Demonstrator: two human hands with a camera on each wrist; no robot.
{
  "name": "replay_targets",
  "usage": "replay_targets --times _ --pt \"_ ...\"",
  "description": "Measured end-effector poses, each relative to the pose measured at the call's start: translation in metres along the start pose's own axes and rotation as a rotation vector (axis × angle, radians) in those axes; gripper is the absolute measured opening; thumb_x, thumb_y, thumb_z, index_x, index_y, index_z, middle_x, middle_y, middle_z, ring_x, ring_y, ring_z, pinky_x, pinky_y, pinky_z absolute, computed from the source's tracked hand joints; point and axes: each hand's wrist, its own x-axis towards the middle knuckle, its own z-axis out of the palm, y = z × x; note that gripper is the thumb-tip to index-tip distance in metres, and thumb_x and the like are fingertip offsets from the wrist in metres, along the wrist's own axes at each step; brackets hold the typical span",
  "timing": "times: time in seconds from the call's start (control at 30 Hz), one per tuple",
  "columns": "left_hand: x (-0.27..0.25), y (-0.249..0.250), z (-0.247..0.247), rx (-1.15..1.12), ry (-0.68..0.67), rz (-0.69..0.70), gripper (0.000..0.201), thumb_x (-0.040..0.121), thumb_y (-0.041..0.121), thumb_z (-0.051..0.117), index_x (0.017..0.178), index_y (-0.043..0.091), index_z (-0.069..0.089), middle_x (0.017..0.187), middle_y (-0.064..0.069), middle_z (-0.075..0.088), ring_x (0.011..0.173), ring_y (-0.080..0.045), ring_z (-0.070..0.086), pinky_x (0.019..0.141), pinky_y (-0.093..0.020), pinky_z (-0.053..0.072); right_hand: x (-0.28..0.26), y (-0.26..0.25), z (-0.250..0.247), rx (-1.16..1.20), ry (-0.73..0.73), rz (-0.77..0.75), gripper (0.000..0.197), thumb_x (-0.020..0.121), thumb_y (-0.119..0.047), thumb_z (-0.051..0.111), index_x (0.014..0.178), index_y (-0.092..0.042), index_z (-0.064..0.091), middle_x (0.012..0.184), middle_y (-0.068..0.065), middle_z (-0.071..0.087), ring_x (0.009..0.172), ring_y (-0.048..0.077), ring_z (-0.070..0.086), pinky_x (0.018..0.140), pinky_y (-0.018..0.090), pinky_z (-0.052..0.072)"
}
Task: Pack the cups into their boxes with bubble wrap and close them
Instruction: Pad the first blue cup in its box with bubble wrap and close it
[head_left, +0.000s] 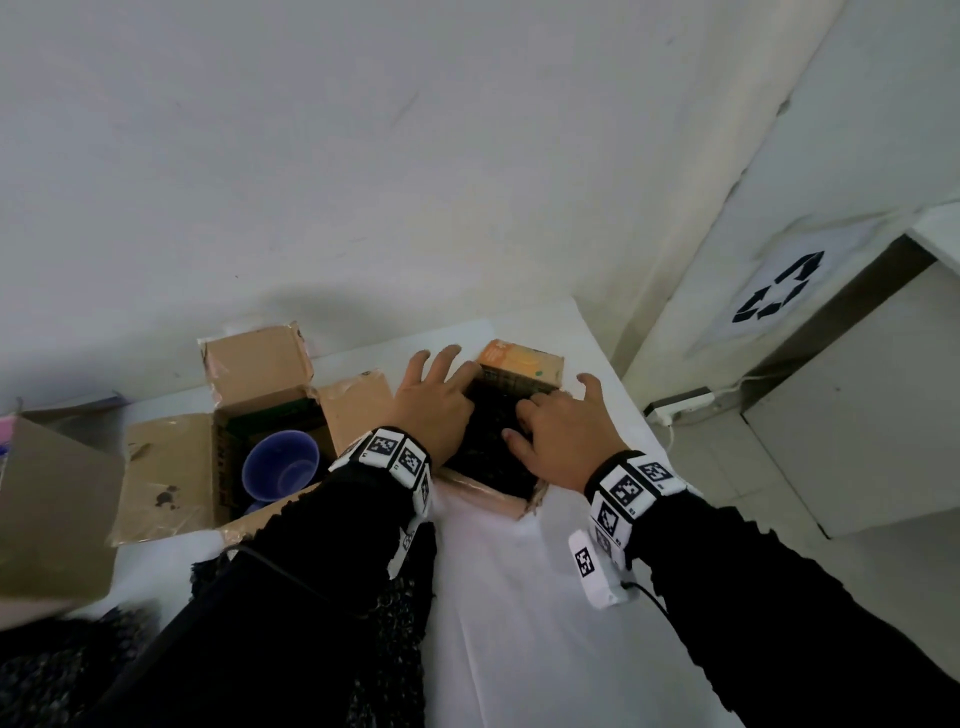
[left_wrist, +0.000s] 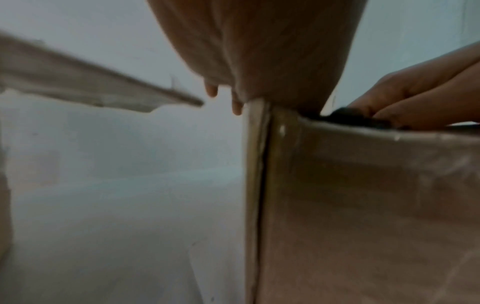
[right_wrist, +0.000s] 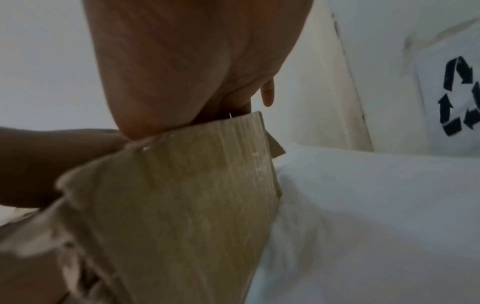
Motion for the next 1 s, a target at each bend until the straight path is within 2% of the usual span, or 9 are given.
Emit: replay_targets --times 0.1,0.17,0.23,0.3,0.4,0.53,0.67,0.83,1.0 --pt "0.002 0.002 -0.001 0.015 -0.083 -0.004 0.033 0.095 0.027 0.039 0.117 0.024 0.064 0.151 -0.002 0.025 0.145 -0.032 0.006 0.116 -0.053 0.006 -0.008 0.009 -0.005 -0.015 0.035 -0.07 0.05 0.094 -0.055 0.023 0.089 -0.024 0.062 0.094 -0.007 0.067 0.101 0.018 0.056 0.109 0.057 0.013" --pt "-0.003 0.0 -0.003 -0.023 0.013 -0.002 0.028 0.089 0.026 0.049 0.111 0.025 0.065 0.14 -0.002 0.043 0.137 -0.031 0.029 0.111 -0.049 0.019 -0.019 0.017 -0.003 0.029 0.129 -0.152 0.049 0.093 -0.056 0.025 0.091 -0.024 0.062 0.096 -0.007 0.064 0.101 0.02 0.056 0.108 0.053 0.018" --pt "-0.013 -0.001 0.003 -0.128 0.215 0.015 0.023 0.081 0.025 0.056 0.102 0.023 0.066 0.117 -0.001 0.06 0.115 -0.03 0.05 0.097 -0.043 0.032 -0.033 0.023 0.001 0.1 0.174 -0.269 0.045 0.09 -0.063 0.034 0.096 -0.025 0.058 0.101 -0.006 0.057 0.1 0.019 0.053 0.104 0.046 0.027" --pt "-0.027 -0.002 0.008 -0.265 0.348 0.04 0.023 0.088 0.039 0.049 0.093 0.021 0.062 0.101 0.0 0.06 0.098 -0.026 0.052 0.085 -0.039 0.035 -0.046 0.026 0.005 0.114 0.138 -0.379 0.053 0.083 -0.073 0.041 0.098 -0.025 0.056 0.105 -0.006 0.055 0.102 0.017 0.049 0.1 0.041 0.031" --pt "-0.049 -0.007 0.013 -0.274 0.257 0.151 0.051 0.076 0.069 0.05 0.091 0.022 0.06 0.101 0.002 0.057 0.103 -0.023 0.049 0.088 -0.039 0.037 -0.048 0.028 0.008 0.014 0.118 -0.435 0.047 0.076 -0.065 0.057 0.101 -0.025 0.059 0.11 -0.006 0.059 0.107 0.019 0.052 0.097 0.04 0.031" --pt "-0.061 -0.014 0.022 -0.155 0.188 0.203 0.037 0.062 0.046 0.073 0.092 0.025 0.068 0.105 0.003 0.065 0.113 -0.023 0.052 0.09 -0.037 0.032 -0.042 0.025 0.007 -0.127 0.112 -0.437 0.035 0.072 -0.05 0.066 0.097 -0.025 0.067 0.1 -0.009 0.067 0.113 0.019 0.055 0.106 0.047 0.024" --pt "-0.069 -0.004 0.019 -0.204 0.289 0.164 0.024 0.074 0.038 0.051 0.08 0.024 0.07 0.092 0.007 0.067 0.108 -0.022 0.055 0.09 -0.037 0.032 -0.045 0.02 0.002 -0.129 0.127 -0.39 0.031 0.062 -0.034 0.065 0.091 -0.023 0.069 0.088 -0.008 0.069 0.12 0.02 0.056 0.11 0.059 0.014" --pt "-0.081 0.02 0.024 -0.232 0.349 0.117 0.03 0.078 0.045 0.047 0.079 0.025 0.069 0.085 0.007 0.065 0.096 -0.018 0.049 0.091 -0.038 0.03 -0.056 0.017 0.007 -0.131 0.133 -0.408 0.048 0.065 -0.033 0.07 0.109 -0.02 0.057 0.107 -0.002 0.06 0.102 0.02 0.059 0.103 0.045 0.025" --pt "-0.083 0.033 0.031 -0.247 0.408 0.098 0.017 0.075 0.04 0.067 0.083 0.024 0.068 0.09 0.006 0.064 0.098 -0.019 0.048 0.093 -0.037 0.03 -0.059 0.013 0.015 -0.207 0.15 -0.398 0.015 0.079 -0.035 0.061 0.085 -0.022 0.064 0.085 -0.006 0.065 0.097 0.019 0.058 0.102 0.049 0.028"
